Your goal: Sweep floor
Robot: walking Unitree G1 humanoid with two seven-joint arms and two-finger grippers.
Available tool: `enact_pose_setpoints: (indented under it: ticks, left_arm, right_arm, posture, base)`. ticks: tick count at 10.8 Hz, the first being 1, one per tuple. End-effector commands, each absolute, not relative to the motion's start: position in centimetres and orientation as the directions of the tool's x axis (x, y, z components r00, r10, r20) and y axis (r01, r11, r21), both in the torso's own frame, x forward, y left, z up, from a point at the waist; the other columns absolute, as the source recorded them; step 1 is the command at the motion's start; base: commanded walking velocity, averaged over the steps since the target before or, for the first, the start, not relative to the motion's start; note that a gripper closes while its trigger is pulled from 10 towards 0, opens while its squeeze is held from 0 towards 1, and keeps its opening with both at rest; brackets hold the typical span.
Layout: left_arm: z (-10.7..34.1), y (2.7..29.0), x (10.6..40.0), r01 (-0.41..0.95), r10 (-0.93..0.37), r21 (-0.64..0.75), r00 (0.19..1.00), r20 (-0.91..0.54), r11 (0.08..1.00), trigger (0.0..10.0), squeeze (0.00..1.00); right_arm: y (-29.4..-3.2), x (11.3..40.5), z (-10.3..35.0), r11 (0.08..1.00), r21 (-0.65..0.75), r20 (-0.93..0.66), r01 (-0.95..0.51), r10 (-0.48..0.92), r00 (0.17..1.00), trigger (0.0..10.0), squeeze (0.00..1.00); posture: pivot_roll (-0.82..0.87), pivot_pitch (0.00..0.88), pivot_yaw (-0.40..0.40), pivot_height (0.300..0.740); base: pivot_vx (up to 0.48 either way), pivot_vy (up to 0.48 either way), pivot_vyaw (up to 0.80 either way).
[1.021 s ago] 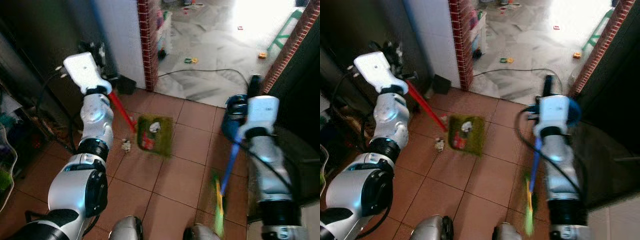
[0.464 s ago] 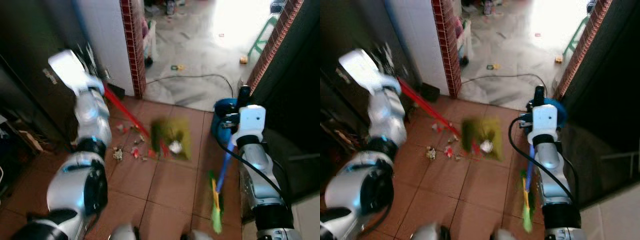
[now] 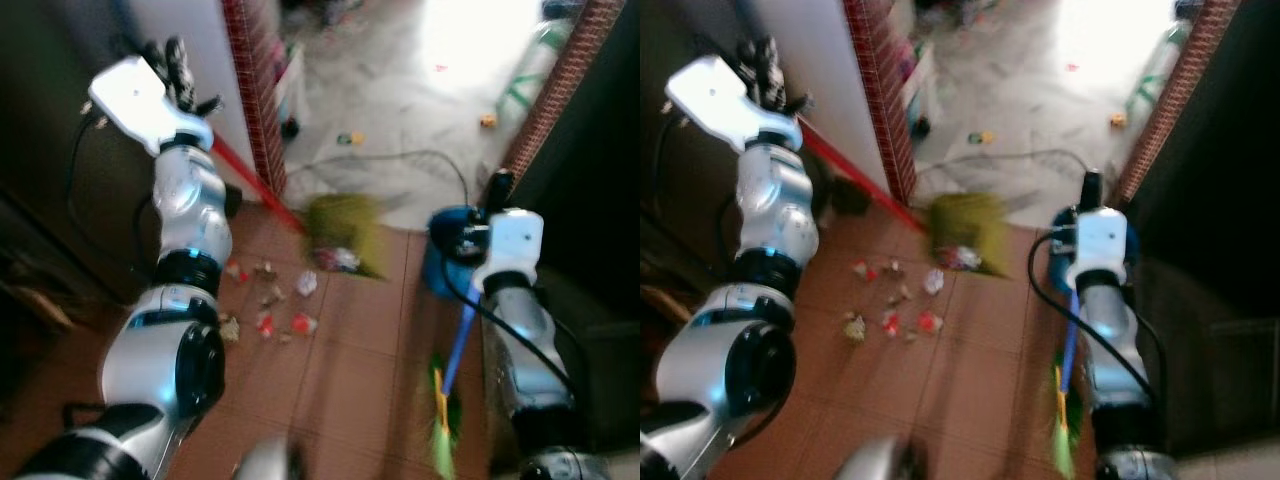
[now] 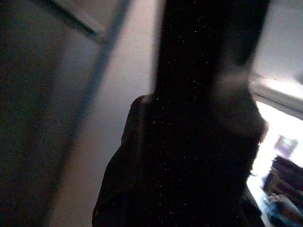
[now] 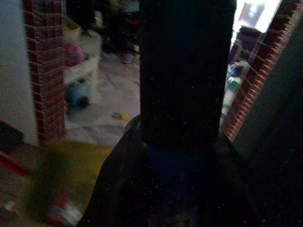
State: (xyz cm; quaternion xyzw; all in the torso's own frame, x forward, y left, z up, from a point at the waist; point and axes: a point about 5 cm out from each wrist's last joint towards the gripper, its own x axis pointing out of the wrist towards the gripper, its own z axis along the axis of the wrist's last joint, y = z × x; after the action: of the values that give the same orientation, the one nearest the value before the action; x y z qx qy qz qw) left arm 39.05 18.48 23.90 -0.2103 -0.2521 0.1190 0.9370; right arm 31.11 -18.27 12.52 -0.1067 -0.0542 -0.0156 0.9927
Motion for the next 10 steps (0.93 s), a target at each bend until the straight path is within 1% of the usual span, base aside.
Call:
enact_pose_setpoints:
  ticks: [1, 6, 10]
  left_arm:
    - [26.76, 17.9, 38.98, -0.061, 0.334, -0.481, 0.795, 0.506, 0.875, 10.0, 0.0]
    - [26.84, 17.88, 39.18, -0.066, 0.351, -0.512, 0.802, 0.484, 0.857, 10.0, 0.0]
    - [26.97, 17.7, 39.28, -0.065, 0.349, -0.51, 0.802, 0.484, 0.858, 10.0, 0.0]
  right_arm:
    - [-19.29, 30.95, 13.26, 0.974, -0.218, 0.152, 0.068, -0.035, 0.988, 10.0, 0.0]
    - [-19.33, 30.95, 13.37, 0.972, -0.227, 0.155, 0.054, -0.019, 0.988, 10.0, 0.0]
    - [-19.29, 30.93, 13.31, 0.973, -0.226, 0.15, 0.046, -0.012, 0.989, 10.0, 0.0]
  posture:
    - [-0.12, 0.0, 0.048, 0.74]
    - [-0.14, 0.0, 0.045, 0.74]
    - [-0.14, 0.0, 0.046, 0.74]
  base:
    - [0.461, 0.0, 0.0]
    - [0.452, 0.0, 0.0]
    - [0.434, 0.0, 0.0]
